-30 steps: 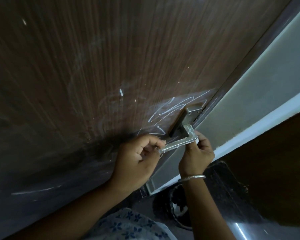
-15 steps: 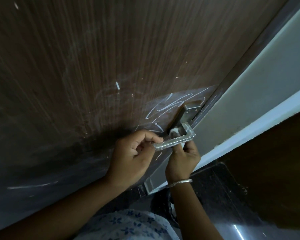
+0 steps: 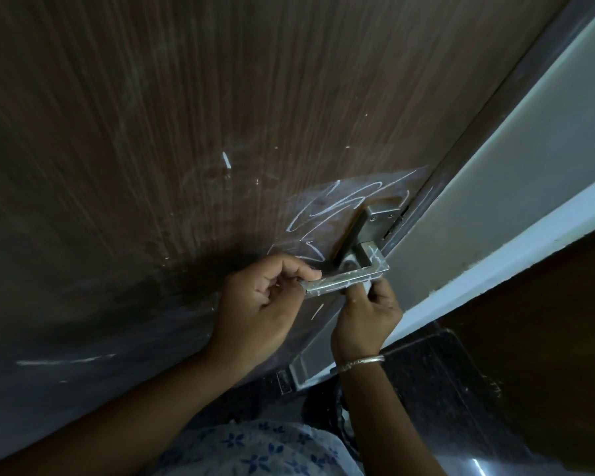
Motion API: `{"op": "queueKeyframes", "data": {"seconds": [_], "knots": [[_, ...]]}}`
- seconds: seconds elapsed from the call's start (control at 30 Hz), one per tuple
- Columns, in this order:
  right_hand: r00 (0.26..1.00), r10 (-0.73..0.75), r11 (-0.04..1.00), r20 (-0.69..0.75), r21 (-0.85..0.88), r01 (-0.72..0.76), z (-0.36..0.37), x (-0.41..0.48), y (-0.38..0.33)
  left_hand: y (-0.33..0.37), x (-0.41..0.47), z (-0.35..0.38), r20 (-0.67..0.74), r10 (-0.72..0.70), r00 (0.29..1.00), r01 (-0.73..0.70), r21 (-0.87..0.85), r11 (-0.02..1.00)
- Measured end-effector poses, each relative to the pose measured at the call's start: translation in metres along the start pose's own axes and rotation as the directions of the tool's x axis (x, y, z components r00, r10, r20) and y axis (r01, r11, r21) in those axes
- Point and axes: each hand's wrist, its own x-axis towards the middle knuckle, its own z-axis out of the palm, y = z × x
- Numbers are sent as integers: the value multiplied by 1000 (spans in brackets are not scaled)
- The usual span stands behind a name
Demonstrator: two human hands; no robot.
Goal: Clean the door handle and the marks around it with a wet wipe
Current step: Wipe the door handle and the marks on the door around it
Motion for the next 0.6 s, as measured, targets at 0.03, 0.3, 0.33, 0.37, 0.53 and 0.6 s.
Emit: {"op": "queueKeyframes", "data": {"seconds": [0.03, 0.3, 0.33, 0.37, 0.53, 0.6], "knots": [[1000, -3, 1000, -15, 19, 3, -1, 3, -1, -1, 0, 0, 3, 7, 1000, -7, 7, 1000], [997, -50, 998, 51, 45, 48, 1, 3, 4, -2, 2, 1, 15, 70, 997, -71, 54, 996], [996, -61, 997, 65, 40, 59, 1, 1, 5, -1, 3, 1, 18, 74, 997, -75, 55, 996], [996, -60, 998, 65, 40, 57, 1, 2, 5, -1, 4, 2, 19, 75, 997, -76, 56, 996], [1000, -5, 998, -14, 67, 6, -4, 17, 5, 1, 5, 3, 14, 86, 996, -87, 59, 994], [1000, -25, 998, 14, 60, 24, -2, 12, 5, 1, 5, 3, 7, 89, 996, -89, 60, 994]]}}
